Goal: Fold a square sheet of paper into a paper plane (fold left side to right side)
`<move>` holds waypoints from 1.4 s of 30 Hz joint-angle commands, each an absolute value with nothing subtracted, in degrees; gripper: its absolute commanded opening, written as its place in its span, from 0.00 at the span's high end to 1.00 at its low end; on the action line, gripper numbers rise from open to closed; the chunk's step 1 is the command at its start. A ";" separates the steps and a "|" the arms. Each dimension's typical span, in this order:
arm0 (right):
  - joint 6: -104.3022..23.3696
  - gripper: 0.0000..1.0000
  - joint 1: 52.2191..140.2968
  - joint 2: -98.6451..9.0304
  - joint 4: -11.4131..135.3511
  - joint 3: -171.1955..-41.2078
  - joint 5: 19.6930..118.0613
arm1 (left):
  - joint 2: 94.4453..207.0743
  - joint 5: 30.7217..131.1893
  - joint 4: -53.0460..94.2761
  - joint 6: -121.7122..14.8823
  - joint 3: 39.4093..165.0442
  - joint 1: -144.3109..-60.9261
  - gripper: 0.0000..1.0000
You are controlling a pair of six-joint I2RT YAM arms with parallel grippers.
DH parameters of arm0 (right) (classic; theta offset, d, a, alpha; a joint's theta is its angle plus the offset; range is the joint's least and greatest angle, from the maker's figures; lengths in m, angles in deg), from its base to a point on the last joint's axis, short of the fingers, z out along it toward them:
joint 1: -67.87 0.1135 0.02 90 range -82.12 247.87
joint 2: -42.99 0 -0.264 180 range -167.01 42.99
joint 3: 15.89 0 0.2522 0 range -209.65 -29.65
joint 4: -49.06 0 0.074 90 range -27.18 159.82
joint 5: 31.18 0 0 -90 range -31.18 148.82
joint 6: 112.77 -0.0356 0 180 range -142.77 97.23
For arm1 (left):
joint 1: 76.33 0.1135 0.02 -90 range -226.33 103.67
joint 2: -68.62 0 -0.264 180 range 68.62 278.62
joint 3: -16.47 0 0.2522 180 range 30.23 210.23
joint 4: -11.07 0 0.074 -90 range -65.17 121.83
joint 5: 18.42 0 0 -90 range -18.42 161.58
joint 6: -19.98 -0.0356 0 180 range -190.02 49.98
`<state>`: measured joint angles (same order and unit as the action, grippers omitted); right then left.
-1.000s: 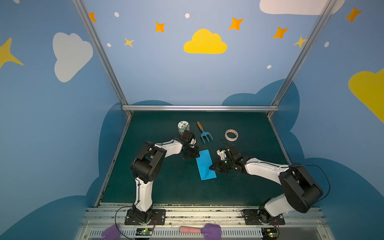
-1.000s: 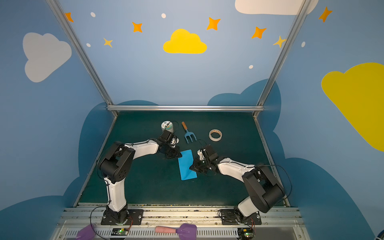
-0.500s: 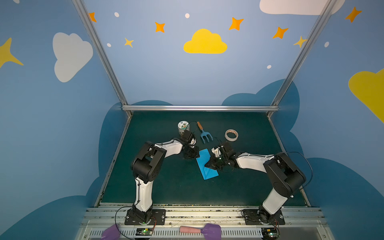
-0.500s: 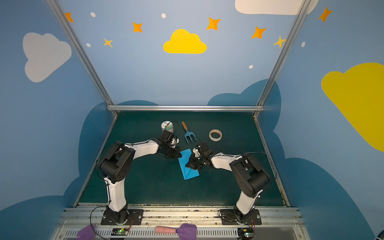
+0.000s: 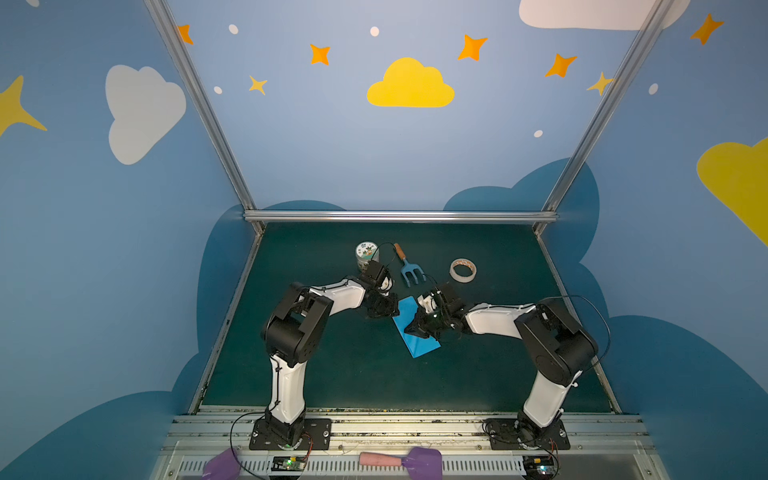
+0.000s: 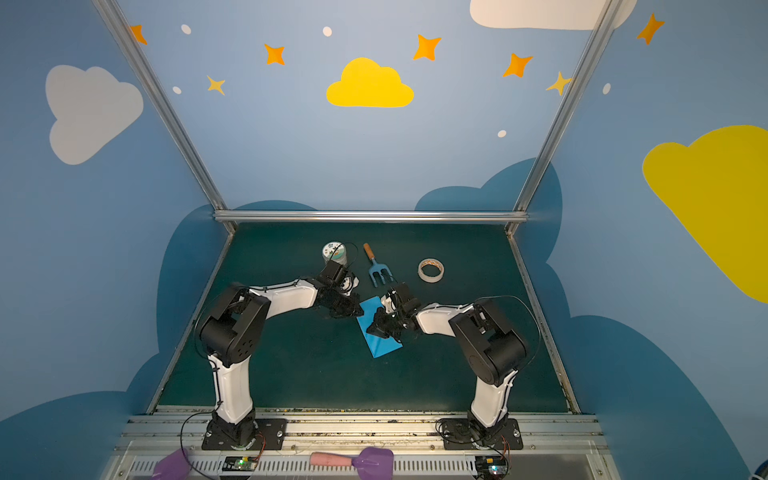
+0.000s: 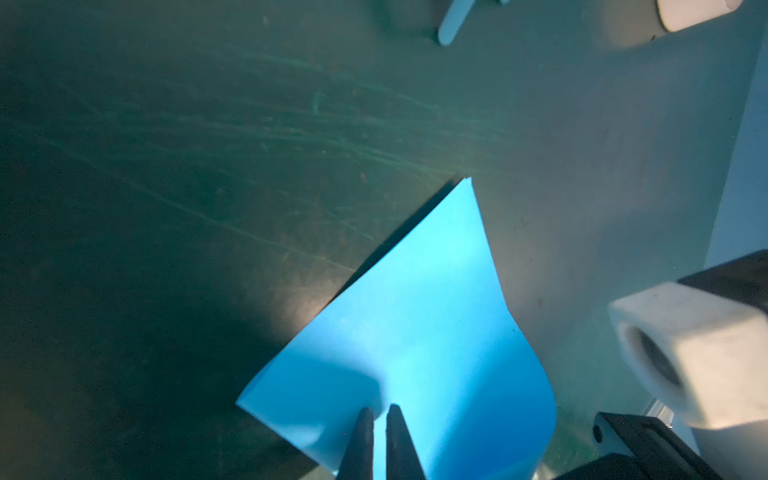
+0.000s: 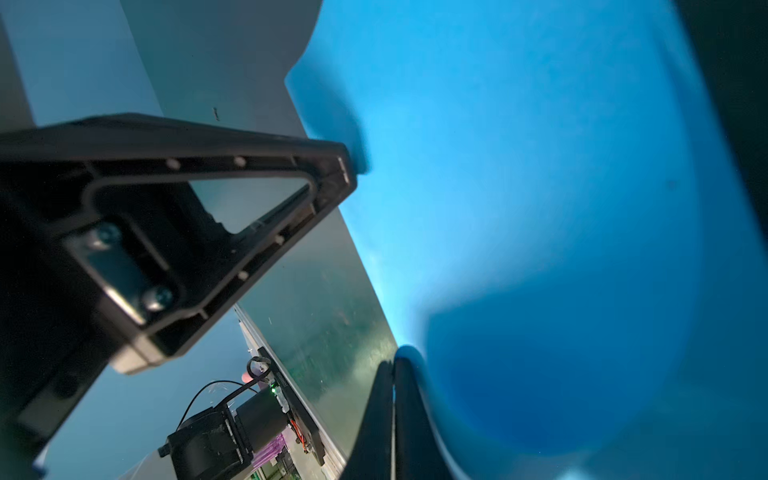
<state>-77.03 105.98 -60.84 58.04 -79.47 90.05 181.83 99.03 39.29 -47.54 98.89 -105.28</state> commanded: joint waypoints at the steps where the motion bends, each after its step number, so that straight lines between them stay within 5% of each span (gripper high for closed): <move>1: -77.52 1.00 106.30 -62.03 57.00 -80.10 90.45 | 182.70 99.09 41.32 -48.58 98.81 -105.51 0.90; 28: -79.04 1.00 106.33 -65.47 54.70 -77.94 89.52 | 182.10 99.66 42.07 -48.65 99.93 -105.69 0.92; 36: -79.98 1.00 106.73 -65.16 54.20 -75.72 88.66 | 172.63 100.86 40.12 -44.45 98.03 -103.63 0.87; 42: -80.53 1.00 106.83 -64.68 53.60 -74.64 88.27 | 162.21 101.85 34.80 -39.57 85.55 -105.38 0.90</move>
